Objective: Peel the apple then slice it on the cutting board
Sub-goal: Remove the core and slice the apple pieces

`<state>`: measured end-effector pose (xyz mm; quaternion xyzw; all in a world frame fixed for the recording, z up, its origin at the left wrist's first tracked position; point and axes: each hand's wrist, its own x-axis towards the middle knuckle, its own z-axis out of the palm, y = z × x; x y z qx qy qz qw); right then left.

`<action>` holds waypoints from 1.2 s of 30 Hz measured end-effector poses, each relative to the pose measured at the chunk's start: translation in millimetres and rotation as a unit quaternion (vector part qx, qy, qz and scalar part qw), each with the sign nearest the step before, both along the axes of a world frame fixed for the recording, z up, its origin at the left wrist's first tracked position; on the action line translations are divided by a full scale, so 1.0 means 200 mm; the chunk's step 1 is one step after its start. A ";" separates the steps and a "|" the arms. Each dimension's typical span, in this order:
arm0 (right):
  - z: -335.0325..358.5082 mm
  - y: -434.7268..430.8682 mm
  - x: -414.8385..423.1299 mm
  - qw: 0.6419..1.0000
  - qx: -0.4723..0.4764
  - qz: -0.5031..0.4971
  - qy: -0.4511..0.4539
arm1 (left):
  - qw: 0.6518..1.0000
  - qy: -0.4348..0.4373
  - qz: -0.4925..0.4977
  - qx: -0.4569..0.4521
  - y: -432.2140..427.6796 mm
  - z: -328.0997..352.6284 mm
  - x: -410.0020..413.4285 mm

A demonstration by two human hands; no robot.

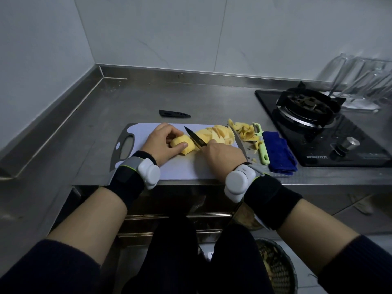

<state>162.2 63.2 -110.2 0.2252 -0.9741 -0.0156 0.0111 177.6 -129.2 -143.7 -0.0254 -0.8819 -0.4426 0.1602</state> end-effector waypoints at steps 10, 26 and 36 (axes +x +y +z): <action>0.04 0.00 0.03 1.000 0.007 0.008 -0.006 | 1.000 -0.001 0.007 0.014 0.01 0.01 0.01; 0.06 -0.02 0.03 0.998 0.062 0.017 -0.026 | 1.000 -0.008 0.009 0.015 0.00 0.01 0.00; -0.01 -0.07 -0.02 0.995 0.086 0.017 -0.046 | 1.000 -0.001 0.009 0.010 0.01 0.01 0.00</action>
